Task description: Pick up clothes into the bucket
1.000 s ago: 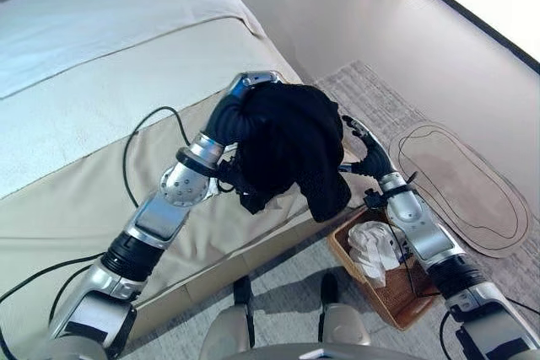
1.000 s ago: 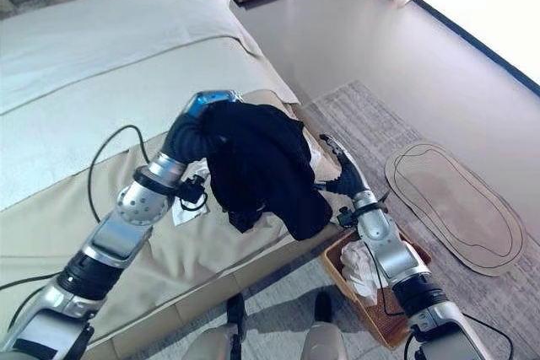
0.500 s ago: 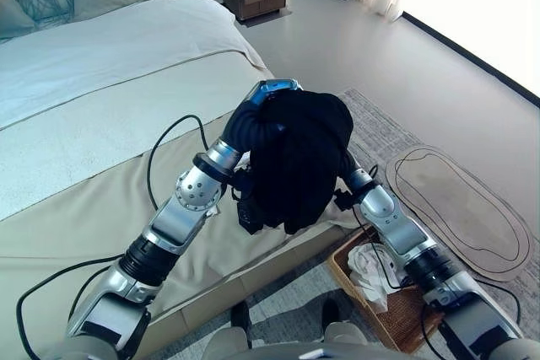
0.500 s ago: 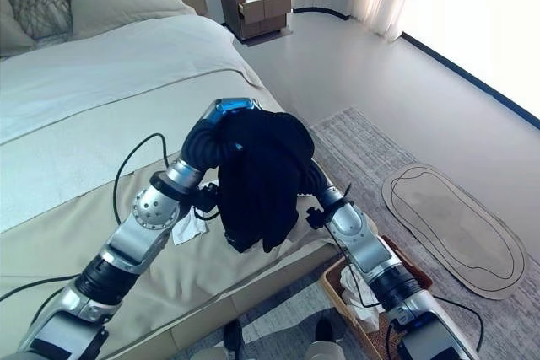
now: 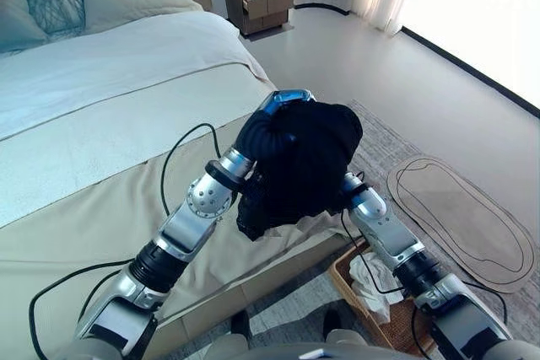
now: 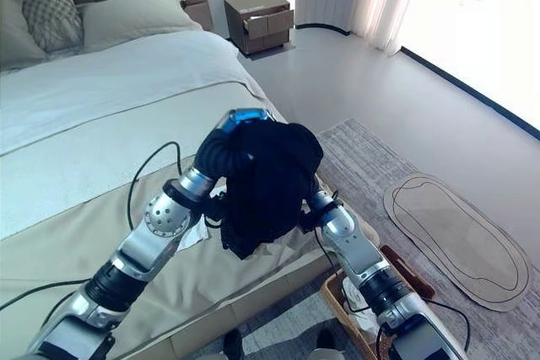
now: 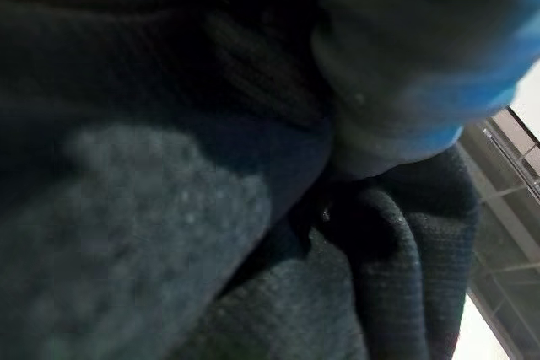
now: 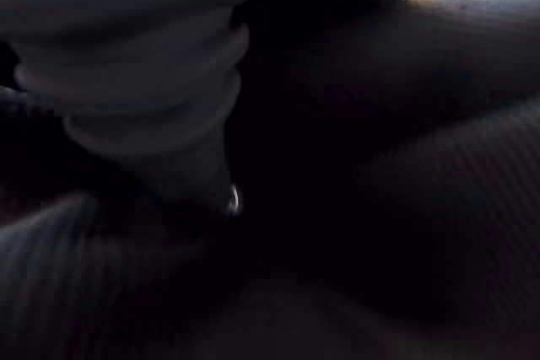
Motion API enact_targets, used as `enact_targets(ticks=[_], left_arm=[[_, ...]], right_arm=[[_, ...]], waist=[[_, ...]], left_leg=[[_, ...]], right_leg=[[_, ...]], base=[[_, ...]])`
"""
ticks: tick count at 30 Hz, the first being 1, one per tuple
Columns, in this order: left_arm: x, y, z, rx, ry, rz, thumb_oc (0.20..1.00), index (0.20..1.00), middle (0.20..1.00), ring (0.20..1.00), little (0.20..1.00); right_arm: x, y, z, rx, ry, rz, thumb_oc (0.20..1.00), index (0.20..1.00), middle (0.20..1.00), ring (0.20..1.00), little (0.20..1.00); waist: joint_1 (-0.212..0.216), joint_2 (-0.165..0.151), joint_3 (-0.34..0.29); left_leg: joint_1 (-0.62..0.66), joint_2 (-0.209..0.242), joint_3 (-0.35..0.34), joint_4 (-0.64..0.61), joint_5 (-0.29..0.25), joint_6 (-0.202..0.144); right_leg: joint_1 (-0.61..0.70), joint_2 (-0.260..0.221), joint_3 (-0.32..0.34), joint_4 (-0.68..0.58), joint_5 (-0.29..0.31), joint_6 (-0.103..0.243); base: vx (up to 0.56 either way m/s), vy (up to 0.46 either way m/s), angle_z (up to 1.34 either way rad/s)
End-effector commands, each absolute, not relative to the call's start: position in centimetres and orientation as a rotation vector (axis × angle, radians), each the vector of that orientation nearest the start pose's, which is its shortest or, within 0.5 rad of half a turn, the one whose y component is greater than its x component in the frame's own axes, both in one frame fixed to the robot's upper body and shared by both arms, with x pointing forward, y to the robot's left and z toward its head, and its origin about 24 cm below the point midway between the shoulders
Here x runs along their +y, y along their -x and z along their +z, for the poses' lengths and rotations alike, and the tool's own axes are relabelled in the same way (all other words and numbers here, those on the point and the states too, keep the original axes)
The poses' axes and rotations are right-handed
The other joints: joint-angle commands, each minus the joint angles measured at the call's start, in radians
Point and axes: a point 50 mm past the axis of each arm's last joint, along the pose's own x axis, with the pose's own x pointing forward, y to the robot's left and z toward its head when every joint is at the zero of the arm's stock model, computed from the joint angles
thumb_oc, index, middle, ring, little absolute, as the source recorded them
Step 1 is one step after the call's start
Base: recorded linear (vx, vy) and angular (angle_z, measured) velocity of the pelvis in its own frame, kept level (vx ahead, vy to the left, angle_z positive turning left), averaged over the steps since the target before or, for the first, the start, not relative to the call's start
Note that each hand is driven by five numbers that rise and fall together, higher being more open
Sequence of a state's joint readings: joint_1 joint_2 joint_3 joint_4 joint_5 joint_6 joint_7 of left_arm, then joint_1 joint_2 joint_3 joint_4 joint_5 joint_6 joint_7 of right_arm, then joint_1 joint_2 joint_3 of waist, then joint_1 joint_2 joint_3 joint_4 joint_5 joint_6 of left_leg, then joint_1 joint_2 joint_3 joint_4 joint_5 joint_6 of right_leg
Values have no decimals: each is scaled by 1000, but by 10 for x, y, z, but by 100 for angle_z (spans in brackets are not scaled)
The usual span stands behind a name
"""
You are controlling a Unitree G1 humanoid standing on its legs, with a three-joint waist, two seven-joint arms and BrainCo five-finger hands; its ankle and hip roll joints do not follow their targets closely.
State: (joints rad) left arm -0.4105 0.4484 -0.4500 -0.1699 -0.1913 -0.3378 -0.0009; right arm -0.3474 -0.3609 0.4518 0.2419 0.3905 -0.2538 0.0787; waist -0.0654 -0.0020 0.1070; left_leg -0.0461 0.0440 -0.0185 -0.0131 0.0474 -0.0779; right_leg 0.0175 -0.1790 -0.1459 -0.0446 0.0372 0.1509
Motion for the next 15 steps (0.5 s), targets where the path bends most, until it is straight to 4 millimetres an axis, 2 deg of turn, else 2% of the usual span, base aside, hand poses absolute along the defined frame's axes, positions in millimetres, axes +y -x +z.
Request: enact_targets(ticks=[1, 2, 4, 7, 15], left_arm=[[93, -266, 192, -805, -131, -558, 200, 200, 200, 200, 200], [97, -267, 188, -786, -138, -541, 200, 200, 200, 200, 200], [101, -268, 185, -777, -158, -523, 200, 200, 200, 200, 200], [109, -274, 178, -748, -225, -466, 200, 200, 200, 200, 200], [124, -280, 165, -696, -344, -371, 200, 200, 200, 200, 200]], right_arm=[[-105, -297, 93, -273, -79, 497, 200, 200, 200, 200, 200], [-114, -295, 84, -234, -124, 460, 200, 200, 200, 200, 200], [-120, -293, 76, -208, -158, 434, 200, 200, 200, 200, 200], [-122, -284, 75, -216, -217, 417, 200, 200, 200, 200, 200], [-134, -282, 83, -244, -304, 362, 200, 200, 200, 200, 200]], waist=[[4, -44, -34], [3, -45, -37], [2, -45, -39], [-7, -47, -43], [-12, -49, -49]], left_leg=[[-1, -5, 22, 62, -67, 32], [2, -5, 24, 62, -68, 32], [4, -4, 24, 60, -68, 31], [4, -5, 27, 57, -59, 32], [9, -5, 33, 50, -58, 32]], right_leg=[[-26, -17, -4, 46, 19, 16], [-23, -17, -6, 46, 18, 15], [-20, -16, -6, 46, 17, 15], [-26, -18, -3, 47, 24, 15], [-24, -18, -2, 45, 25, 16]], base=[[53, -3, 1], [0, 0, 0], [0, 0, 0], [0, 0, 0], [5, -1, 0]])
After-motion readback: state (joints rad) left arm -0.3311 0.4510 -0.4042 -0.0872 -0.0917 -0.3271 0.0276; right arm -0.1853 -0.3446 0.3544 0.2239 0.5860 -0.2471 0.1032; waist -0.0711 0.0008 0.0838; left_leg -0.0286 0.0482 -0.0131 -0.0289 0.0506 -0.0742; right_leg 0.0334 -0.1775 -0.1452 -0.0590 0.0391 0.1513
